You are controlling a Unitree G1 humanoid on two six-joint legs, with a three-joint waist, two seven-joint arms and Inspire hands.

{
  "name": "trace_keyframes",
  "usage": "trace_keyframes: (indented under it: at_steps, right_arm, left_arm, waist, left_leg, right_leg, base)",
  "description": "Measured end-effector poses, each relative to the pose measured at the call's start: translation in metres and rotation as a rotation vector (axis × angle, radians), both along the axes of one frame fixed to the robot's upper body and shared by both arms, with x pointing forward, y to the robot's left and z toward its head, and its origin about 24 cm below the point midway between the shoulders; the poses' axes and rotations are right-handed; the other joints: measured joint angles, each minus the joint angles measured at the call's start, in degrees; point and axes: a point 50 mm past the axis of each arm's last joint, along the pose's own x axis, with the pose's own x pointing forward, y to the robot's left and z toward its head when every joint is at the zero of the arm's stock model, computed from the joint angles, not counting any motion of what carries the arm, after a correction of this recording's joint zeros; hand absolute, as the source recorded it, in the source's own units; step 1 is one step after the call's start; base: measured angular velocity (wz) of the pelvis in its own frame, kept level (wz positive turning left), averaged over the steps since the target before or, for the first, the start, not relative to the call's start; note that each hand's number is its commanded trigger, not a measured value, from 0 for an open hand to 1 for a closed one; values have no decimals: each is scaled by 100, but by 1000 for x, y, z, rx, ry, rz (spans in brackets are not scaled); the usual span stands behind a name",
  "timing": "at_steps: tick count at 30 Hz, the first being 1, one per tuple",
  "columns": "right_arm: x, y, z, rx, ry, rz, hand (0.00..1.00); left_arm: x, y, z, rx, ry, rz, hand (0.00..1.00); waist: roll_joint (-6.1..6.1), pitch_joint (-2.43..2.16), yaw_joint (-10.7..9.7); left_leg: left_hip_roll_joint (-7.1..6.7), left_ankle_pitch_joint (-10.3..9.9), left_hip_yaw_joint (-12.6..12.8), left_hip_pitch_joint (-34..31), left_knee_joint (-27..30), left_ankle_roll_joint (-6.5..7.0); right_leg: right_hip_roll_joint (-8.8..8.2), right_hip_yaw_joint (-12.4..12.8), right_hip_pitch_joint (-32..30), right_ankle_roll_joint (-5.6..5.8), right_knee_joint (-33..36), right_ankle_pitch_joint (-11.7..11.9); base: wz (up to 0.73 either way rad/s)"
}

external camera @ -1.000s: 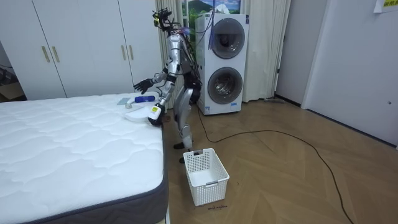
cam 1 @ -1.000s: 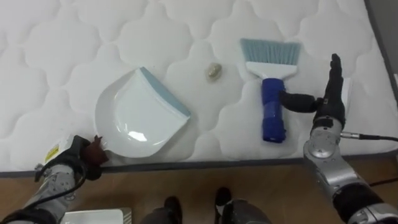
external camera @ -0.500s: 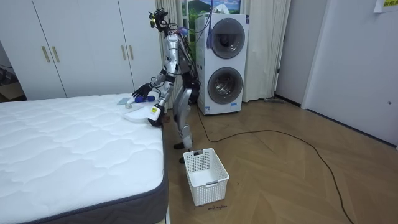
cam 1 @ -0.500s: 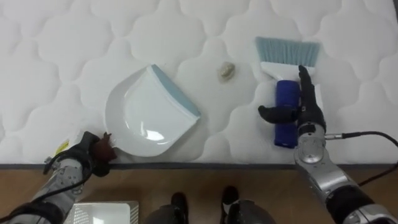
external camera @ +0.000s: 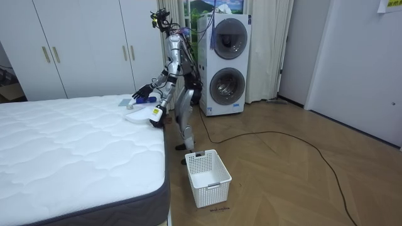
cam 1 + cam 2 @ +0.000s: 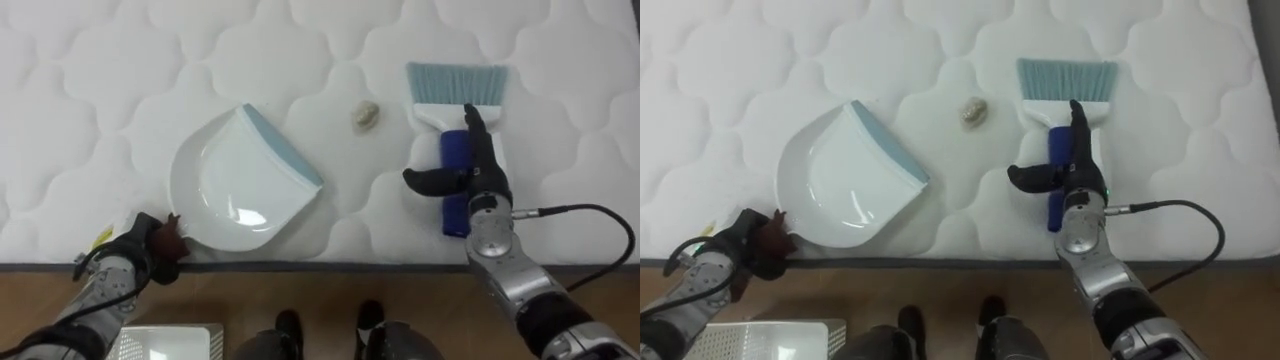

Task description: Clean bed

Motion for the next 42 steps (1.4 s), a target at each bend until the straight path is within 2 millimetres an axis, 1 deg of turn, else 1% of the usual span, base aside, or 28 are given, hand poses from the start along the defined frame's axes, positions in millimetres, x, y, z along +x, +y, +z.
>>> trace_keyframes:
  at_steps: [4, 9, 15, 20, 29, 36, 42]
  right_arm:
    - [0, -2, -1, -11, 4, -12, 0]
    - [1, -5, -3, -36, 13, -35, 0]
    - [-1, -7, -5, -110, 22, -26, 0]
    - [-3, -9, -8, -116, 40, -29, 0]
    - [-5, -12, -12, -116, 63, -24, 0]
    - [-11, -17, -22, -147, 132, -20, 0]
    - [-15, -19, -27, -179, 157, -8, 0]
  left_arm:
    - [2, -1, 1, 0, -7, -5, 100]
    - [3, -3, 2, 3, -12, -14, 100]
    - [4, -4, 2, 4, -14, -21, 100]
    - [4, -5, 2, 6, -12, -21, 100]
    - [4, -5, 2, 8, -8, -18, 100]
    - [4, -6, 1, 16, 4, -18, 100]
    - [1, -7, -2, 18, 19, -9, 100]
  waist:
    - [39, 25, 5]
    - [44, 26, 22]
    - [44, 26, 6]
    - [43, 25, 8]
    - [45, 17, -11]
    - [50, 6, -45]
    - [88, -26, -59]
  left_leg:
    - [0, -1, -2, -22, -44, 0]
    - [-2, 2, 20, -35, -93, 3]
    - [-5, 7, 17, -32, -59, 9]
    - [-1, 7, 8, -16, -21, 9]
    - [8, 6, -5, -15, 7, 9]
    - [8, 7, -11, -11, 39, 10]
    - [7, 8, -7, 19, 8, 12]
  right_leg:
    - [-3, -12, -15, 1, -8, -1]
    - [-8, -18, -50, -5, -15, -14]
    - [-21, -52, -27, -2, -22, -18]
    - [-20, -62, 6, 2, -19, -19]
    - [-16, -84, 35, 0, -15, -17]
    - [-28, -135, 80, 2, -7, -18]
    - [-29, -143, 100, 1, -19, -18]
  base:
    - [0]
    - [0]
    - [0]
    - [0]
    - [0]
    - [3]
    - [0]
